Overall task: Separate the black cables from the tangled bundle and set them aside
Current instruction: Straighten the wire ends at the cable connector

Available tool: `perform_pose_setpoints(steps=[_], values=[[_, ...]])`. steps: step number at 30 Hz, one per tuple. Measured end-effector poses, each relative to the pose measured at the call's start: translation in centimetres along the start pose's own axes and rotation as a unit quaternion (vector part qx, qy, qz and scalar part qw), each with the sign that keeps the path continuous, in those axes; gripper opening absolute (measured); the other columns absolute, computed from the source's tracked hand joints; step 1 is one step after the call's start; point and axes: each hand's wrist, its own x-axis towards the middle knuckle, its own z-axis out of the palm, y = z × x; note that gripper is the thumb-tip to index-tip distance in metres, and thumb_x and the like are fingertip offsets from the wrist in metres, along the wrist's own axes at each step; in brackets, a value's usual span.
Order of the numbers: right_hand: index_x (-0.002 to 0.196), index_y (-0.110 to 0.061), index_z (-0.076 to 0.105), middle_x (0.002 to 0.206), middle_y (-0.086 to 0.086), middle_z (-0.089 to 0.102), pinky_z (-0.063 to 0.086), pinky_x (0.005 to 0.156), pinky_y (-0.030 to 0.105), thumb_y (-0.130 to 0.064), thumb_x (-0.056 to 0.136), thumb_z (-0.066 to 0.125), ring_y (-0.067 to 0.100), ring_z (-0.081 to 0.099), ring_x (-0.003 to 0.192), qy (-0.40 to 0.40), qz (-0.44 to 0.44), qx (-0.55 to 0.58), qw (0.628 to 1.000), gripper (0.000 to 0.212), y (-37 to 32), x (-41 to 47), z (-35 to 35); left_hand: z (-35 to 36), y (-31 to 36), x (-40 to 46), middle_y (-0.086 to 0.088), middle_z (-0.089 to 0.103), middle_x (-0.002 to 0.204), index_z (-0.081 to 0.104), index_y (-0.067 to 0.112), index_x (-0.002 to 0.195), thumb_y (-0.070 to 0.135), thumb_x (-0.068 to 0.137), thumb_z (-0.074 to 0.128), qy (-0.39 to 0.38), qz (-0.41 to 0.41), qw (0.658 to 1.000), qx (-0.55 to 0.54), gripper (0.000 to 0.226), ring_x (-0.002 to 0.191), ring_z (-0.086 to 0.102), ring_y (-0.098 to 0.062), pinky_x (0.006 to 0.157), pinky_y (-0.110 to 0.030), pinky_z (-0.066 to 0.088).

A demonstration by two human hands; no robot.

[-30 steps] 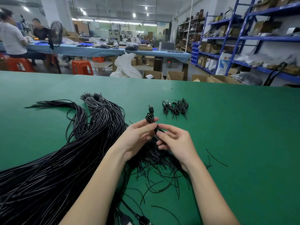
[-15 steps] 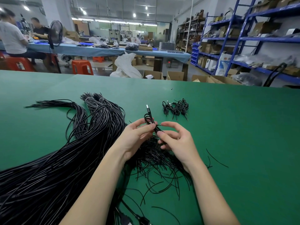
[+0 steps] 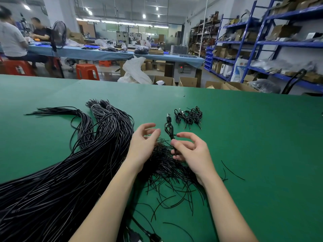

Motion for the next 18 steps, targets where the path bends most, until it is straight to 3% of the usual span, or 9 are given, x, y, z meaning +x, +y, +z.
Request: perform_pose_setpoints(steps=[2, 4, 7, 10, 11, 14, 16, 18], values=[[0.109, -0.022, 0.067, 0.087, 0.000, 0.080, 0.060, 0.064, 0.029, -0.023, 0.088, 0.080, 0.013, 0.073, 0.069, 0.029, 0.002, -0.033, 0.999, 0.025, 0.2, 0.8, -0.2, -0.3, -0.2, 0.1, 0.007, 0.069, 0.101, 0.067, 0.020, 0.109, 0.021, 0.094, 0.068, 0.035, 0.061, 0.994, 0.082, 0.015, 0.088, 0.066, -0.008, 0.077, -0.013, 0.051], [0.104, -0.030, 0.067, 0.085, -0.009, 0.079, 0.058, 0.065, 0.032, -0.035, 0.085, 0.082, 0.008, 0.072, 0.065, 0.063, 0.003, -0.099, 0.993, 0.025, 0.4, 2.3, -0.1, -0.5, -0.5, 0.0, 0.011, 0.070, 0.095, 0.068, 0.020, 0.103, 0.020, 0.093, 0.068, 0.018, 0.097, 0.983, 0.154, 0.010, 0.081, 0.064, 0.000, 0.070, -0.005, 0.044], [0.097, -0.034, 0.066, 0.076, -0.015, 0.076, 0.056, 0.067, 0.032, -0.040, 0.082, 0.082, 0.006, 0.072, 0.063, 0.108, -0.001, -0.161, 0.981, 0.023, 0.4, 6.2, 0.8, -0.7, -0.8, -0.2, 0.013, 0.070, 0.094, 0.068, 0.023, 0.102, 0.022, 0.092, 0.068, -0.017, 0.122, 0.964, 0.236, 0.009, 0.086, 0.063, 0.002, 0.074, -0.007, 0.043], [0.105, -0.023, 0.068, 0.079, -0.004, 0.076, 0.062, 0.074, 0.037, -0.032, 0.084, 0.081, 0.012, 0.069, 0.058, 0.121, -0.010, -0.195, 0.973, 0.026, 0.3, 11.0, 1.9, -0.8, -0.8, -0.1, 0.014, 0.070, 0.093, 0.068, 0.024, 0.100, 0.023, 0.093, 0.068, -0.032, 0.121, 0.961, 0.246, 0.007, 0.087, 0.063, 0.001, 0.075, -0.008, 0.043], [0.110, -0.019, 0.068, 0.082, 0.000, 0.076, 0.061, 0.076, 0.035, -0.029, 0.085, 0.080, 0.014, 0.070, 0.061, 0.120, -0.009, -0.213, 0.969, 0.030, 0.3, 12.5, 2.2, -0.9, -0.9, -0.1, 0.014, 0.070, 0.092, 0.068, 0.025, 0.099, 0.024, 0.093, 0.067, -0.037, 0.117, 0.962, 0.243, 0.006, 0.085, 0.062, 0.003, 0.073, -0.005, 0.041], [0.119, -0.018, 0.064, 0.111, 0.010, 0.072, 0.049, 0.085, 0.031, -0.026, 0.088, 0.077, 0.023, 0.065, 0.096, 0.125, -0.004, -0.290, 0.949, 0.034, 0.7, 16.2, 2.6, -1.2, -1.1, -0.1, 0.016, 0.071, 0.091, 0.069, 0.028, 0.095, 0.025, 0.093, 0.067, -0.052, 0.111, 0.964, 0.235, 0.004, 0.084, 0.061, 0.007, 0.070, -0.002, 0.041], [0.123, -0.020, 0.061, 0.123, 0.011, 0.066, 0.042, 0.080, 0.029, -0.027, 0.092, 0.073, 0.022, 0.056, 0.098, 0.108, 0.002, -0.359, 0.927, 0.034, 1.1, 17.5, 2.6, -1.3, -1.2, 0.0, 0.018, 0.070, 0.090, 0.069, 0.029, 0.094, 0.026, 0.093, 0.067, -0.056, 0.114, 0.964, 0.236, 0.004, 0.086, 0.060, 0.009, 0.070, -0.002, 0.040], [0.130, -0.023, 0.059, 0.130, 0.008, 0.062, 0.042, 0.081, 0.029, -0.034, 0.096, 0.066, 0.025, 0.059, 0.107, 0.066, 0.007, -0.456, 0.887, 0.036, 2.0, 17.7, 2.7, -1.3, -1.3, 0.1, 0.018, 0.070, 0.089, 0.069, 0.029, 0.094, 0.026, 0.093, 0.067, -0.057, 0.115, 0.963, 0.238, 0.004, 0.086, 0.059, 0.009, 0.070, -0.001, 0.040]])
